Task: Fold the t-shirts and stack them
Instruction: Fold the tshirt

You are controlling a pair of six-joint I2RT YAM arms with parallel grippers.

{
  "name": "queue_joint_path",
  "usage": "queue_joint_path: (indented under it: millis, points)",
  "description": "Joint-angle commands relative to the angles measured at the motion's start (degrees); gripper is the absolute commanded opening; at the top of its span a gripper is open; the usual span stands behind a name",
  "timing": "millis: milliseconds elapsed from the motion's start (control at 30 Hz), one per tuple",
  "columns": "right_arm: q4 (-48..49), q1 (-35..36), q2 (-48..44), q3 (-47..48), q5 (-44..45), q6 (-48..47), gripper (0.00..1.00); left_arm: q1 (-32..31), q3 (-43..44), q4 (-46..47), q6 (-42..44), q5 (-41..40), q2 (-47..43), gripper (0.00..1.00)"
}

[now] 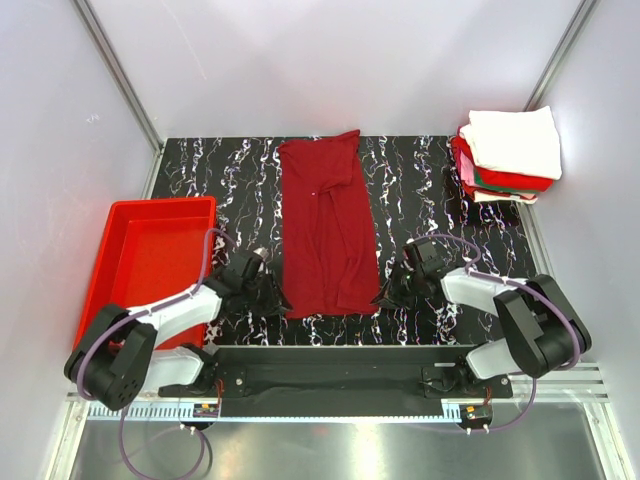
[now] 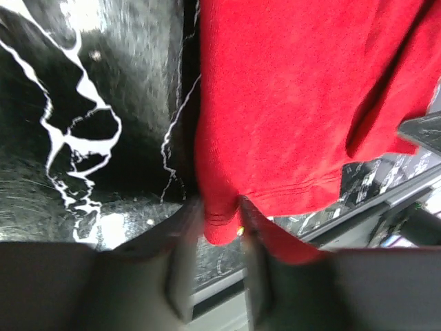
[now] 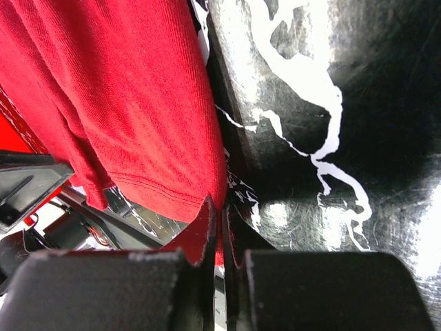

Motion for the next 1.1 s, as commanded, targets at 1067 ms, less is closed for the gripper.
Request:
queue_joint_path:
  millis: [1067]
  points:
    - [-30.8,0.8,-2.3,32.9,10.6,-11.9,0.00,1.4,32.0,-22.5,10.3,-2.3,4.0,0.01]
